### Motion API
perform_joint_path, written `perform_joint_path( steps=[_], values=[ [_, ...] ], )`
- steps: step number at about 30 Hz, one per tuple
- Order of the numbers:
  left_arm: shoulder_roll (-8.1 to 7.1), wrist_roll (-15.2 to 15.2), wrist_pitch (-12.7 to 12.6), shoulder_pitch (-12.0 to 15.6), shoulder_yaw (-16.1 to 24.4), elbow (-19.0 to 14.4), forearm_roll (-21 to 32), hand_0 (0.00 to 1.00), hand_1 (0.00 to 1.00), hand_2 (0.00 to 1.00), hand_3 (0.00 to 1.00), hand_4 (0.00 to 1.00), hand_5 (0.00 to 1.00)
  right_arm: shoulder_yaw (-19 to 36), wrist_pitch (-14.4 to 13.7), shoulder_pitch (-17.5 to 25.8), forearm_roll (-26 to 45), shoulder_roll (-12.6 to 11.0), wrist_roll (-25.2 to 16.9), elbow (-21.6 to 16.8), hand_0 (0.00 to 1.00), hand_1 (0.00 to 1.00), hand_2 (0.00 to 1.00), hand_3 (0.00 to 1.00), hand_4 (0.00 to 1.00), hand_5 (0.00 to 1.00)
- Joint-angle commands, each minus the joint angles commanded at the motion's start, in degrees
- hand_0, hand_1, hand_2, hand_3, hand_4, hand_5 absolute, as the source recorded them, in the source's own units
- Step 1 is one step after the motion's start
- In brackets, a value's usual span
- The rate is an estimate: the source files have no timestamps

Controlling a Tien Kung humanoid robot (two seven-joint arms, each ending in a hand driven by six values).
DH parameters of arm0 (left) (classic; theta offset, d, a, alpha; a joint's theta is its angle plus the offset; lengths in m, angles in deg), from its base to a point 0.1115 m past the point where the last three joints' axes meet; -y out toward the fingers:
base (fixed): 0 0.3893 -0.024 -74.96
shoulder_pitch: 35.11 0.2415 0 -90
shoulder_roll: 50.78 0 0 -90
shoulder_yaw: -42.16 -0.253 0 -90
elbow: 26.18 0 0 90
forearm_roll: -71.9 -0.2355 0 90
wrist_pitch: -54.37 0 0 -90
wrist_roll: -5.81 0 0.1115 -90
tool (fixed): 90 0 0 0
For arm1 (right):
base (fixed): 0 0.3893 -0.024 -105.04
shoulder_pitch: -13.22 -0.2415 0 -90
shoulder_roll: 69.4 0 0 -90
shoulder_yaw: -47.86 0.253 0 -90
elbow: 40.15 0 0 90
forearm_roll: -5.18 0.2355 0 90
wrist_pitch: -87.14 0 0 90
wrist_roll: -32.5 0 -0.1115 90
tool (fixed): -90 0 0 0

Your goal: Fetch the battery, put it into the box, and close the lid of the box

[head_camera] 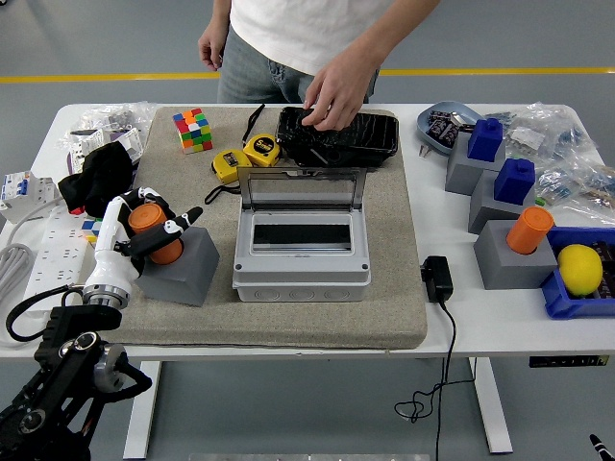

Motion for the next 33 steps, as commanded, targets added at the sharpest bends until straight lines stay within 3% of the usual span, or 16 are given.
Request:
perform_joint_path(
  steps=[13, 18, 19, 21, 23, 24, 30, 31, 33],
  values=[
    [-0.51, -0.09, -1.37, -1.57, 0.46, -2.37, 0.19, 0.049, 0.002, 0.011, 0.002, 0.95, 0.002, -0.31, 0.01, -0.16, 0.11, -0.06, 0.07, 0.01, 0.798, 0.753, 0.733, 0.762, 0.998, 0.998],
    [-1.66, -0.51, -2.94, -2.2, -0.54, -6.16, -3.23, 0.049, 0.002, 0.011, 0.002, 0.95, 0.002, -0.74, 0.03, -0.31, 0.34, -0.16, 0.06, 0.04, 0.798, 0.753, 0.733, 0.762, 0.998, 0.998],
    [-1.93, -0.62, -3.61, -2.26, -1.01, -7.46, -4.53, 0.049, 0.002, 0.003, 0.002, 0.92, 0.08, -0.8, 0.03, -0.31, 0.34, -0.2, 0.06, 0.02, 0.796, 0.753, 0.732, 0.762, 0.998, 0.998],
    [-2.41, -0.75, -4.77, -2.37, -2.02, -9.38, -6.21, 0.049, 0.002, 0.003, 0.002, 0.92, 0.08, -0.99, 0.02, -0.31, 0.46, -0.25, 0.05, 0.05, 0.796, 0.753, 0.732, 0.762, 0.998, 0.998],
    [-3.41, -0.97, -6.26, -2.62, -4.22, -12.43, -8.43, 0.049, 0.002, 0.003, 0.002, 0.92, 0.08, -1.24, 0.03, -0.33, 0.6, -0.31, 0.04, 0.11, 0.796, 0.753, 0.732, 0.762, 0.998, 0.998],
    [-3.9, -1.16, -6.68, -2.71, -5.4, -14.06, -9.96, 0.045, 0.002, 0.002, 0.002, 0.9, 0.306, -1.31, 0.04, -0.34, 0.62, -0.34, 0.05, 0.1, 0.796, 0.753, 0.732, 0.761, 0.998, 0.998],
    [-6.79, -3.06, -7.75, -4.22, -13.13, -21.66, -19.14, 0.045, 0.002, 0.002, 0.002, 0.9, 0.306, -1.69, 0.13, -0.52, 0.6, -0.47, 0.07, 0.07, 0.796, 0.753, 0.732, 0.761, 0.998, 0.998],
    [-7.2, -3.35, -7.84, -4.61, -14.64, -22.45, -20.82, 0.043, 0.002, 0.002, 0.002, 0.912, 0.393, -1.76, 0.14, -0.56, 0.61, -0.5, 0.07, 0.07, 0.797, 0.753, 0.732, 0.761, 0.998, 0.998],
    [-8.02, -3.71, -8.01, -5.87, -18.08, -23.35, -24.13, 0.043, 0.002, 0.002, 0.002, 0.912, 0.393, -2.04, 0.15, -0.66, 0.75, -0.56, 0.07, 0.1, 0.797, 0.753, 0.732, 0.761, 0.998, 0.998]
  ],
)
